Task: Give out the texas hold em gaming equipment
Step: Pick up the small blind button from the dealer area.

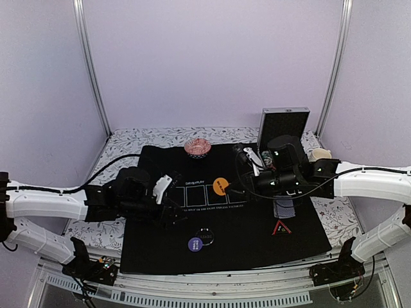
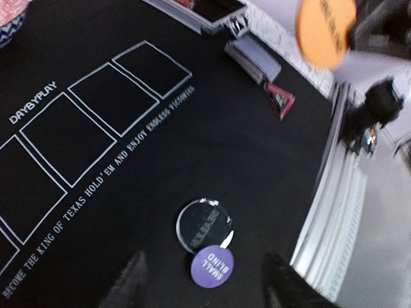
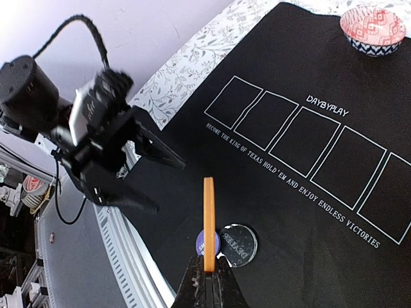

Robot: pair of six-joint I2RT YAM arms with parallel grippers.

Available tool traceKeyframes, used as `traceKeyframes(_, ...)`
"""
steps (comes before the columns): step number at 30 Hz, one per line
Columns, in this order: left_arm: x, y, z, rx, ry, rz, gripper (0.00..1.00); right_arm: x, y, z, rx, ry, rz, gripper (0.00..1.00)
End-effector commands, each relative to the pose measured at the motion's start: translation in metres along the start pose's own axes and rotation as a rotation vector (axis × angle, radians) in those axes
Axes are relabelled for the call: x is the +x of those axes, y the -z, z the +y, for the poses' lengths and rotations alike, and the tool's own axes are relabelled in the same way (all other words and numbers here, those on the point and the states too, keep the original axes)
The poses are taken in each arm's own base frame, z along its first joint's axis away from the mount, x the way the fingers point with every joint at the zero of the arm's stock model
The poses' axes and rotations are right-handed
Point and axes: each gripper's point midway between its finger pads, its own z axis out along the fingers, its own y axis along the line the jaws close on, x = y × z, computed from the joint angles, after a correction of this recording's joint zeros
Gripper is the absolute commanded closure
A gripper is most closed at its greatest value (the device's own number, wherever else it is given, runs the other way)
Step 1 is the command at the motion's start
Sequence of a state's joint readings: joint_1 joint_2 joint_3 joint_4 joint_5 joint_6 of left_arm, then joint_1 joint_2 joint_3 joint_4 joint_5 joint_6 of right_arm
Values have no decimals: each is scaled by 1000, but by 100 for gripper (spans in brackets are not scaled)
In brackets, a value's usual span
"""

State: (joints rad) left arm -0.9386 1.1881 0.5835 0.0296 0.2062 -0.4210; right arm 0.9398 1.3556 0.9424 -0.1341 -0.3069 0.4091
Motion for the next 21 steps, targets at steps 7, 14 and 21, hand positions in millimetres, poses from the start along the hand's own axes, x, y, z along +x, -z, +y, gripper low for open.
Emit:
traceKeyframes(7, 85, -44, 3, -188, -311, 423, 3, 9, 28, -11, 73, -32, -31, 98)
traceKeyframes(14, 109, -67, 3, -189, -349, 529, 3, 18, 30, -15, 74, -48, -26, 98)
traceKeyframes(21, 115, -73, -7, -153, -376, 539, 7, 22, 31, -16, 76, -53, -20, 98)
